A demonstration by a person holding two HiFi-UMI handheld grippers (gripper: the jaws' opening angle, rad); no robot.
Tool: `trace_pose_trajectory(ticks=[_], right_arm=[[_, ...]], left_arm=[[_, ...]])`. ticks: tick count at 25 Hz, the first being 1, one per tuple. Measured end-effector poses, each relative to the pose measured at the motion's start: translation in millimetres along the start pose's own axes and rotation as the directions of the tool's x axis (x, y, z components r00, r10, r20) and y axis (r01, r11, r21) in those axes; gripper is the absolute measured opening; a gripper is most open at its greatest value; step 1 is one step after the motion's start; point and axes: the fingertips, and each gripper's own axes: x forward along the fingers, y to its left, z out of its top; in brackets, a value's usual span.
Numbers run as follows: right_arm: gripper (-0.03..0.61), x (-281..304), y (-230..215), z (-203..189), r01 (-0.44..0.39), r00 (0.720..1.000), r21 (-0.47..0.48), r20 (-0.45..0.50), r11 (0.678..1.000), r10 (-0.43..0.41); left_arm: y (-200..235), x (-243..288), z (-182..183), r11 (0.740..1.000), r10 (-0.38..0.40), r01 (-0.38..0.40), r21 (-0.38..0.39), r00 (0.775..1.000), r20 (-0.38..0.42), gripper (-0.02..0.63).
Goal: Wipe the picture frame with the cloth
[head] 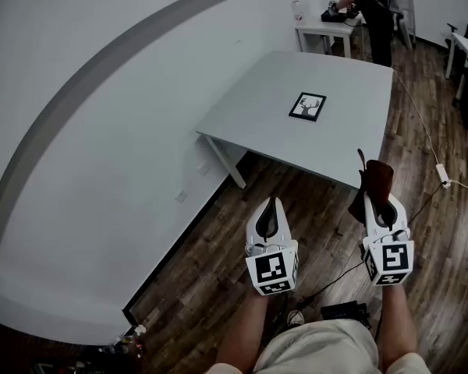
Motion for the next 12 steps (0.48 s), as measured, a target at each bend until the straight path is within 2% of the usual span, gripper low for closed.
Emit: trace_pose_trajectory(ticks=[12], right_arm=[[0.087,-7.7,-8.4,-1.2,-0.013,1.0,0.011,0.003,1.0,0.013]], left_arm=[[-18.5,-8.2,1.2,1.0,-0.02,0.02,-0.003,1.0,-0.005,0.0]])
